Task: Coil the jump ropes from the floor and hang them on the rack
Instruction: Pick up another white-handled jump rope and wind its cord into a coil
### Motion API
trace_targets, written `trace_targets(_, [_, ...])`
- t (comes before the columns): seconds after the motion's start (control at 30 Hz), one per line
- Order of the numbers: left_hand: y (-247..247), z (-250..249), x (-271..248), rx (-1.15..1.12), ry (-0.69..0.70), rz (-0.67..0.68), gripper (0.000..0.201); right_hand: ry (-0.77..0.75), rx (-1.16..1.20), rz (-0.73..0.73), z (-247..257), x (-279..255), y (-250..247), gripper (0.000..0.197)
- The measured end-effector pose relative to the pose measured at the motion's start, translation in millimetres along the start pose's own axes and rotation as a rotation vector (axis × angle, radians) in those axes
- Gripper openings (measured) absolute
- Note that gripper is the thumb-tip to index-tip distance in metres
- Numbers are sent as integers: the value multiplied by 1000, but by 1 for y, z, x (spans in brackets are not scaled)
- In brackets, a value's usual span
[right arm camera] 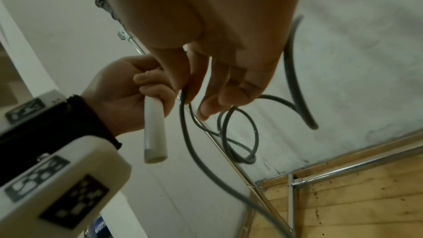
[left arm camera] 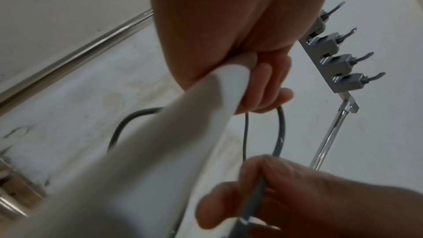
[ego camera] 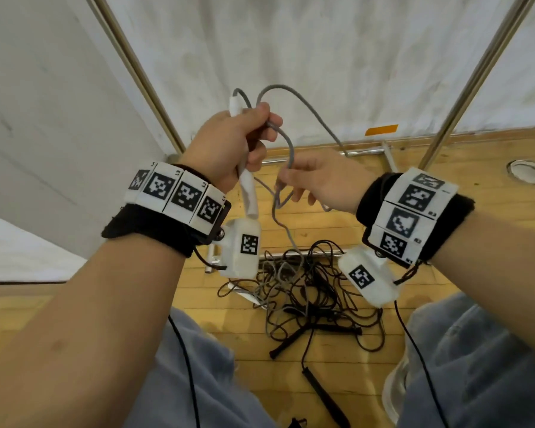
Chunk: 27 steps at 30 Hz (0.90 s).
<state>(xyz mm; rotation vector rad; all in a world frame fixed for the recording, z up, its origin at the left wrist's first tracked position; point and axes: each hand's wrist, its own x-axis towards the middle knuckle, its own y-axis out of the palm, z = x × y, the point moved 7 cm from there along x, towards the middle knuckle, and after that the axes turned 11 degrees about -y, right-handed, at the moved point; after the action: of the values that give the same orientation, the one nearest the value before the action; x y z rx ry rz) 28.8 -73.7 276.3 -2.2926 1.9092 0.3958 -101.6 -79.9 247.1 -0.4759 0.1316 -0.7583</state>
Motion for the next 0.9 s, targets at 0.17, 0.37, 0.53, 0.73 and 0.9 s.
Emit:
trace_targets(0.17, [-7, 21, -4, 323, -12, -113, 46, 58, 326, -177, -3, -5, -10, 25])
trace_targets(0.37, [28, 52, -10, 609, -41, 130, 21, 129, 781, -438, -4, -1, -37, 24])
trace_targets(0.53, [25, 30, -2, 407, 93, -91, 31, 136, 750, -433, -6, 4, -40, 5])
trace_targets(0.73, [-7, -2, 7, 115, 161, -321, 32, 158, 210, 169, -20, -9, 16, 11])
trace_targets(0.9, [-33, -6, 16, -5, 67, -360, 28, 154, -13, 212, -28, -8, 20, 22])
